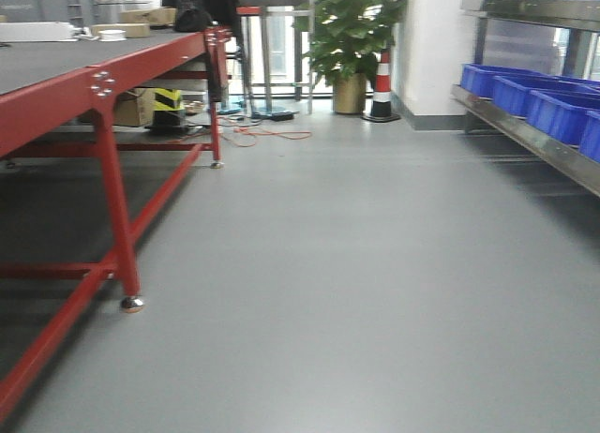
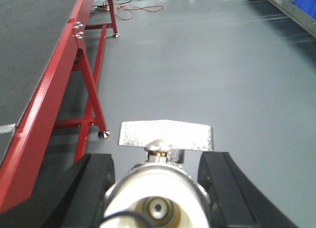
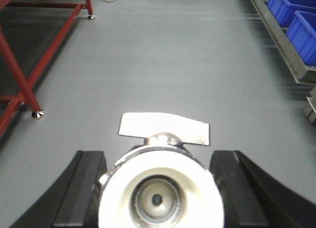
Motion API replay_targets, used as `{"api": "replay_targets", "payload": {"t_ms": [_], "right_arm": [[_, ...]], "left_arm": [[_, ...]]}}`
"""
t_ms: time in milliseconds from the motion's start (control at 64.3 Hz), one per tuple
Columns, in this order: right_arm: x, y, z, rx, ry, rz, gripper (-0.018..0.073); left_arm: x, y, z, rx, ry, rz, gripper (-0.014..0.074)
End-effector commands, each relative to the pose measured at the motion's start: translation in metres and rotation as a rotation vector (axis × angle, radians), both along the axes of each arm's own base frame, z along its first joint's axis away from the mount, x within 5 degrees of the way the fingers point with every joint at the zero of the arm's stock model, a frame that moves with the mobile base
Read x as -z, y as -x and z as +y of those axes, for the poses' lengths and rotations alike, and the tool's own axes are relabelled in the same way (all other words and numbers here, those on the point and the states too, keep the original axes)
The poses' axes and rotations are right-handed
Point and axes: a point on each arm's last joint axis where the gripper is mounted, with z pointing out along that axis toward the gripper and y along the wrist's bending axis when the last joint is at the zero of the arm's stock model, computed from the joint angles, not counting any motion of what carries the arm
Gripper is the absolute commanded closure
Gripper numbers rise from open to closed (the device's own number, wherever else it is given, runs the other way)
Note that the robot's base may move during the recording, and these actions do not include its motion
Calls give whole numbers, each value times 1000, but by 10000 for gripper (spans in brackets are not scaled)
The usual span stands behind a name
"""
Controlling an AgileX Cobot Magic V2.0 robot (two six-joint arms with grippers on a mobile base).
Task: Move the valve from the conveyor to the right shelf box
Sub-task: 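Carry both valves while the base drives to the steel shelf rack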
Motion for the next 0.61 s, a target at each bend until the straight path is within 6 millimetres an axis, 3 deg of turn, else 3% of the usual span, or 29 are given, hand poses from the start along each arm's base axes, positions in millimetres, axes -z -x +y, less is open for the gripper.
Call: {"api": "replay_targets", "payload": {"t_ms": [0,591], "right_arm": [[-13,3,-1,10,3,-104,721],[-13,3,-1,10,3,-104,721]], "left_arm": [[-8,3,-1,4,12,-70,707],[-8,3,-1,4,12,-70,707]]}}
